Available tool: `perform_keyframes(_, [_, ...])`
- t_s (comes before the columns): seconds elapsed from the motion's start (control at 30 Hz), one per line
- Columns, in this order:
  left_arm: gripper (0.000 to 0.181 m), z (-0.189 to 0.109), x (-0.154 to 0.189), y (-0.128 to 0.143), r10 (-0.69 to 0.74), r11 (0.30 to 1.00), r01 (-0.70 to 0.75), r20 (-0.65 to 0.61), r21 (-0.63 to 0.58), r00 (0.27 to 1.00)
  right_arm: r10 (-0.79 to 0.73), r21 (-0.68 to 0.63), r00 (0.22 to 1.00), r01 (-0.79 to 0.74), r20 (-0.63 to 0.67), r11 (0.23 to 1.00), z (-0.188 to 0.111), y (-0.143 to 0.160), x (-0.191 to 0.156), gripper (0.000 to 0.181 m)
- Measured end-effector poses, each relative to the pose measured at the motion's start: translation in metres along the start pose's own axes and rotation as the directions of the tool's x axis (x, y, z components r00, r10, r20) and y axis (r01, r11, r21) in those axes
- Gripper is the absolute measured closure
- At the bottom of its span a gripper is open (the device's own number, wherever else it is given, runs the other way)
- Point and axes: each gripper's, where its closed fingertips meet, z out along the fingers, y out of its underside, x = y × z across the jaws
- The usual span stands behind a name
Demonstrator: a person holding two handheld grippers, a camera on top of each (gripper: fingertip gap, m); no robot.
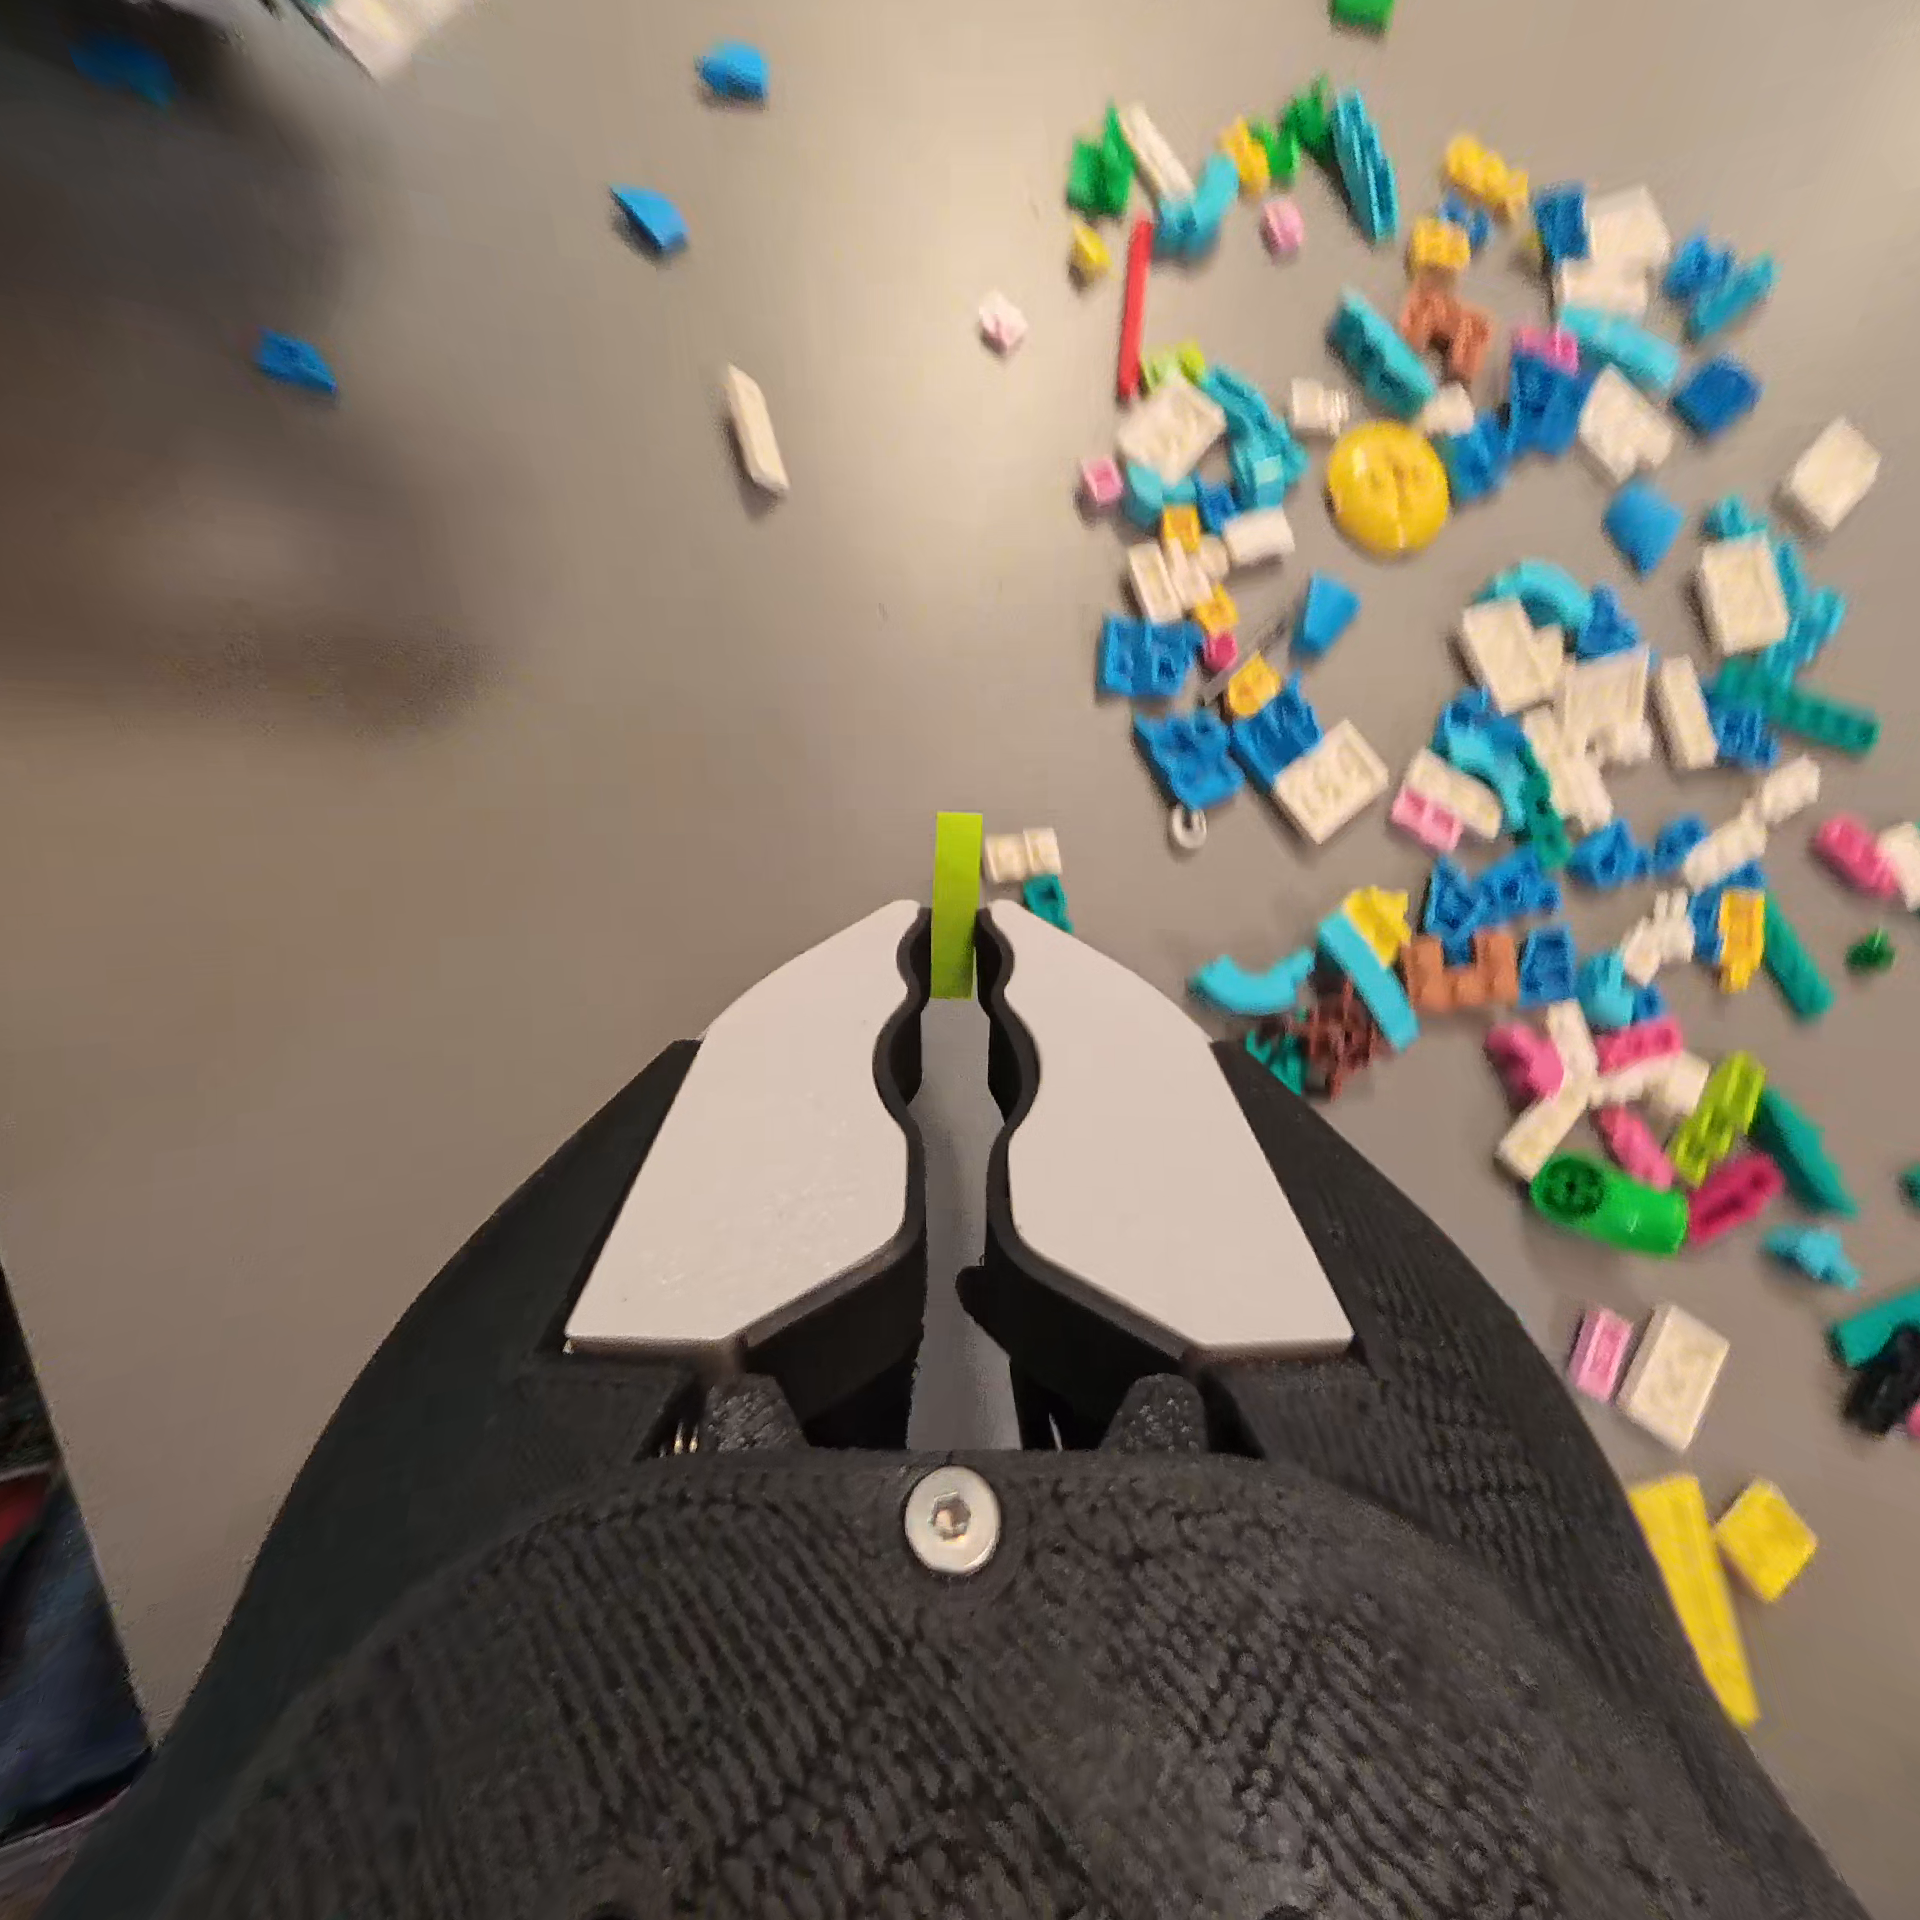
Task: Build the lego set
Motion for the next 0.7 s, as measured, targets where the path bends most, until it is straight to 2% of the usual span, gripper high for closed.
perform_keyframes(0.23, [0.133,-0.004,-0.003,-0.004,-0.043,0.998,0.044,-0.012,0.035,0.999,-0.222,0.037,0.97,0.219,0.097,0.975,0.02,-0.05,-0.024,0.175])
perform_keyframes(0.37, [0.133,-0.005,-0.004,-0.006,-0.062,0.997,0.062,-0.015,0.049,0.998,-0.29,0.062,0.935,0.283,0.206,0.957,0.032,-0.058,-0.04,0.175])
perform_keyframes(0.47, [0.133,-0.005,-0.005,-0.006,-0.071,0.996,0.072,-0.018,0.048,0.997,-0.238,0.062,0.919,0.23,0.315,0.971,0.039,-0.055,-0.045,0.175])
perform_keyframes(0.7, [0.133,-0.005,-0.004,-0.005,-0.066,0.997,0.067,-0.018,0.043,0.998,-0.042,0.135,0.832,-0.04,0.554,0.99,0.033,-0.059,-0.057,0.175])
